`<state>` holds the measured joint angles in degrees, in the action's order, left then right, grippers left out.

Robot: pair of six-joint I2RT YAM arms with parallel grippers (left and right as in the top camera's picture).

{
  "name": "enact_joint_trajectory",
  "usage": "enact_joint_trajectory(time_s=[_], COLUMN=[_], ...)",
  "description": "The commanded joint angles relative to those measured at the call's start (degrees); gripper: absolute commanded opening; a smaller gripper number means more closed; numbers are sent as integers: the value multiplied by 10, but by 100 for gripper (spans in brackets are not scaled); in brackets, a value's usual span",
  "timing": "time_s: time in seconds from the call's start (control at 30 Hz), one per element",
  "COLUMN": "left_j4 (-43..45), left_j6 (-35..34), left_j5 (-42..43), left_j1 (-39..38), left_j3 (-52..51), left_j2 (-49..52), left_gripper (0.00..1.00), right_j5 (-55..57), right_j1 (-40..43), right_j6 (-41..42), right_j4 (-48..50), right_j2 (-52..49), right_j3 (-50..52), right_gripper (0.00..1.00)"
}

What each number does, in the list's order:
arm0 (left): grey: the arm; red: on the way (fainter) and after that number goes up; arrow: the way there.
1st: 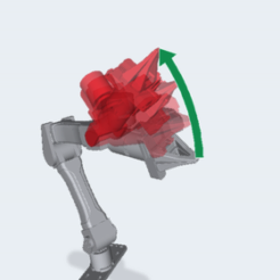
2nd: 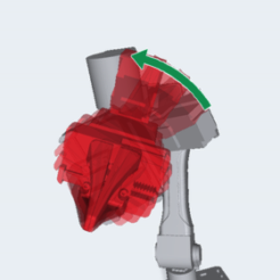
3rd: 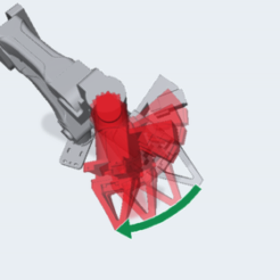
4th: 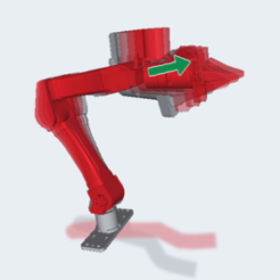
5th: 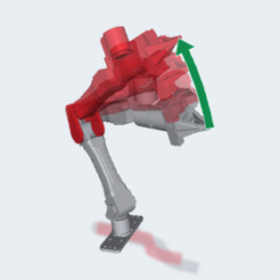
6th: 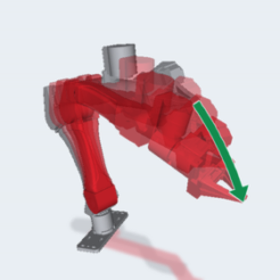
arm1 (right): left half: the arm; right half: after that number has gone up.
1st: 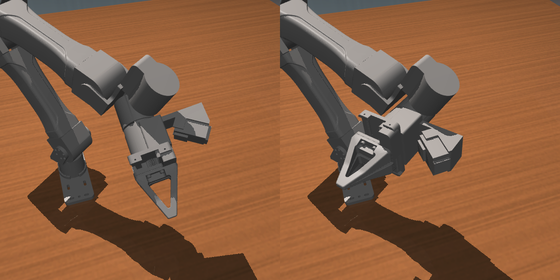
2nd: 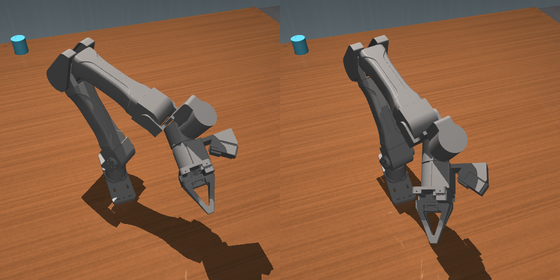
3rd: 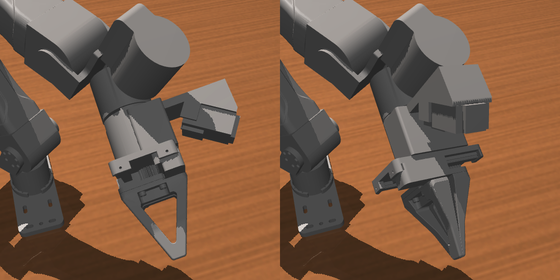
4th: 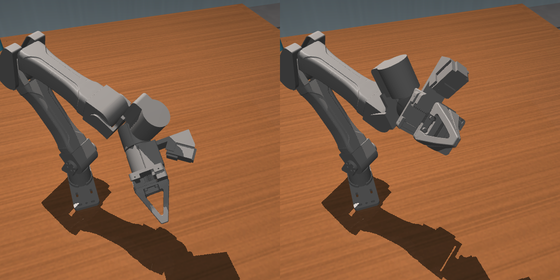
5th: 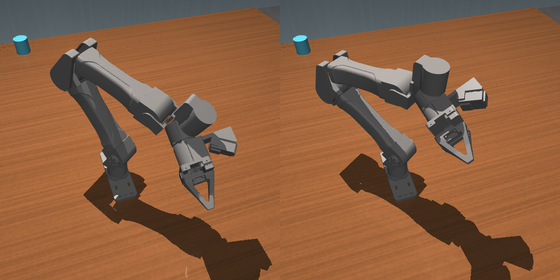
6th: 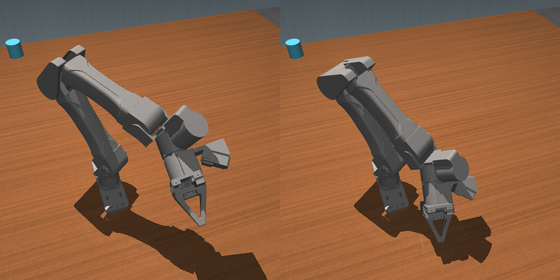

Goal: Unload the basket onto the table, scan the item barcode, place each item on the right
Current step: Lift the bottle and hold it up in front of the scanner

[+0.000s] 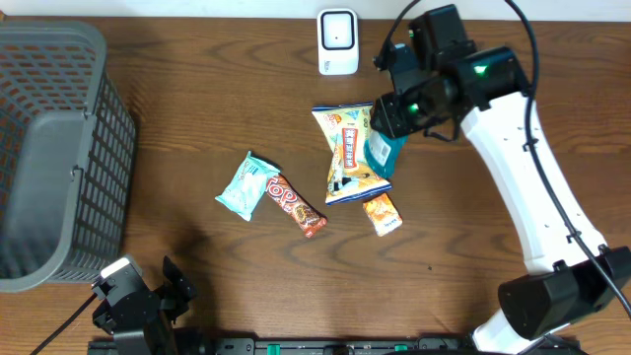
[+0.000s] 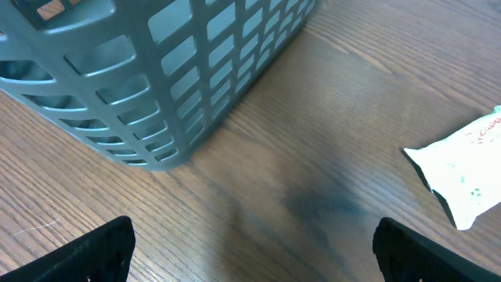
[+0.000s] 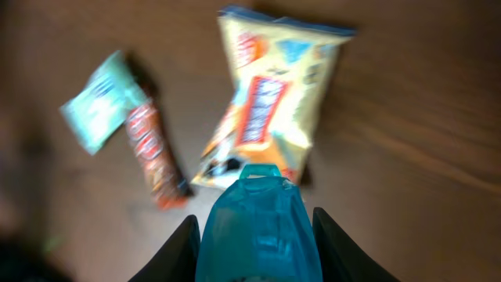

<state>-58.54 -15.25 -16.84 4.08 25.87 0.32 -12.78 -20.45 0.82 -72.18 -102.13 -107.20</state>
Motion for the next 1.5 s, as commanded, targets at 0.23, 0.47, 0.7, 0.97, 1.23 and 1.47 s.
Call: enact_joint_trajectory(time_s=[0.23, 0.47, 0.7, 0.97, 1.23, 1.47], left_j4=[0, 0, 0, 0, 0, 0], left_j6=[-5, -5, -5, -5, -5, -5], left_j5=[-5, -5, -5, -5, -5, -5], left_j1=[1, 1, 1, 1, 1, 1], left_j3=[6, 6, 6, 6, 6, 6], left_j2=[-1, -1, -1, -1, -1, -1], left_gripper=[97, 97, 97, 97, 97, 97], right_j5=[293, 370, 462, 578, 666, 681], right_j1=[-46, -47, -63, -85, -100, -116], right_j6=[98, 58, 7, -107, -309, -451], right_j4=[144, 258, 384, 518, 677, 801], right_j2=[-68, -106, -160, -271, -419, -500], right_j3=[-12, -12, -21, -127, -270, -297], right_gripper=[1, 7, 7, 6, 4, 4])
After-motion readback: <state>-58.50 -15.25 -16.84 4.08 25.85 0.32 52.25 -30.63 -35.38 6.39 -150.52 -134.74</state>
